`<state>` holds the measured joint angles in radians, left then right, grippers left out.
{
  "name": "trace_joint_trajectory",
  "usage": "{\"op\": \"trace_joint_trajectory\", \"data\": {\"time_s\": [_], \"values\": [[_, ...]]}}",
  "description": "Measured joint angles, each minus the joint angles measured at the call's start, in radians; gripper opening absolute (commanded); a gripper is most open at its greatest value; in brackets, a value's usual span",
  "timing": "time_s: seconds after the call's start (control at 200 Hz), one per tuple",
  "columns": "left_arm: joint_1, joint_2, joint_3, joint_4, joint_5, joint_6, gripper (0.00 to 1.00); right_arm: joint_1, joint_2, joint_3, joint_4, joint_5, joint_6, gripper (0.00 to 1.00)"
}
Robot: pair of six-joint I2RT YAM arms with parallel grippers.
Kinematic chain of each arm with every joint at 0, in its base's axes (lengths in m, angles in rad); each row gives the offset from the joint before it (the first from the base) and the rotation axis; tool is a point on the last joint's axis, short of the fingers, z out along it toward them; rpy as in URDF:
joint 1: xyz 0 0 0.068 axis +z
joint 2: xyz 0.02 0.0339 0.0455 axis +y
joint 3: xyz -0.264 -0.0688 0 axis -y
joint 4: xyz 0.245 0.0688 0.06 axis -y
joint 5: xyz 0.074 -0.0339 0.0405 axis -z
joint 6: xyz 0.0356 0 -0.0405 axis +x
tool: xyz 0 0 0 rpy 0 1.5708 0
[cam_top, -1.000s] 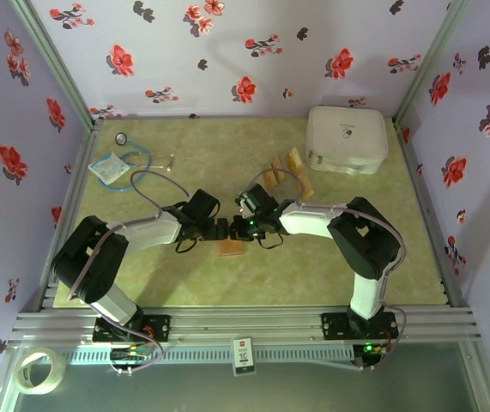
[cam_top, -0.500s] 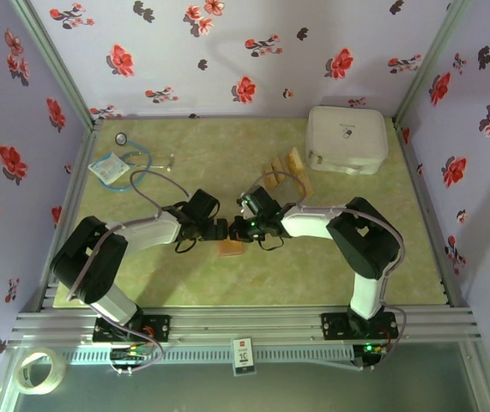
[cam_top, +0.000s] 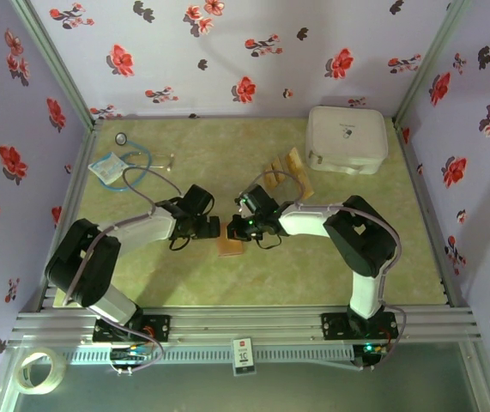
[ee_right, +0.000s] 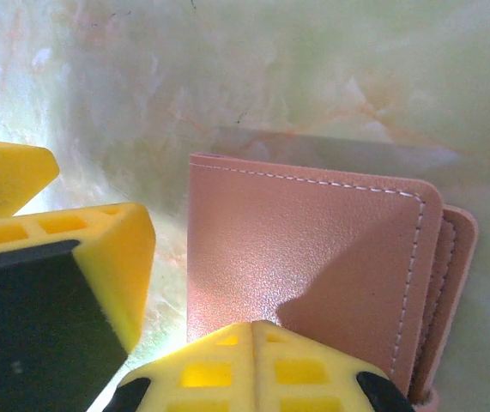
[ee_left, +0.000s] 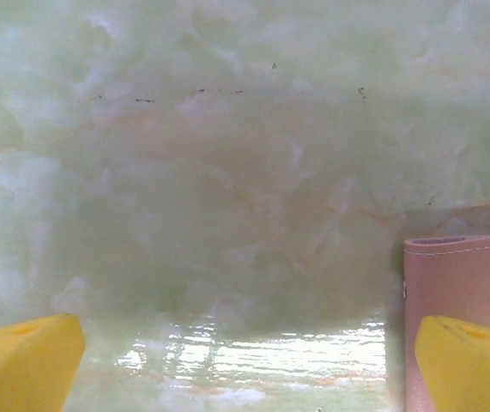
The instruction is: Put the credit cards into the card holder
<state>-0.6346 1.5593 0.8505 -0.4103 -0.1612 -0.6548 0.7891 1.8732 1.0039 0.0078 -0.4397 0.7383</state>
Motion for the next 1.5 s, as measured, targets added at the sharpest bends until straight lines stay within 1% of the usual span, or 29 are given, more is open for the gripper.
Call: {"op": "trace_joint_trajectory", "data": {"time_s": [0.32,0.68,0.965,1.26,1.5], "values": [[0.000,-0.002,0.005,0.000,-0.012,0.044,1.00,-0.008,0.000,-0.005,0.014,-0.022,0.016,0.00],[0.000,-0.002,0.004,0.055,-0.011,0.090,1.00,-0.011,-0.001,-0.018,0.038,-0.033,0.033,0.00],[-0.005,0.001,0.004,0.077,-0.011,0.091,1.00,-0.012,-0.003,-0.026,0.052,-0.037,0.040,0.00],[-0.020,0.063,-0.011,0.122,0.000,0.090,1.00,-0.013,-0.011,-0.034,0.058,-0.036,0.052,0.00],[-0.023,0.065,-0.021,0.140,-0.003,0.086,1.00,-0.013,-0.047,-0.035,-0.002,-0.015,0.051,0.00]]}}
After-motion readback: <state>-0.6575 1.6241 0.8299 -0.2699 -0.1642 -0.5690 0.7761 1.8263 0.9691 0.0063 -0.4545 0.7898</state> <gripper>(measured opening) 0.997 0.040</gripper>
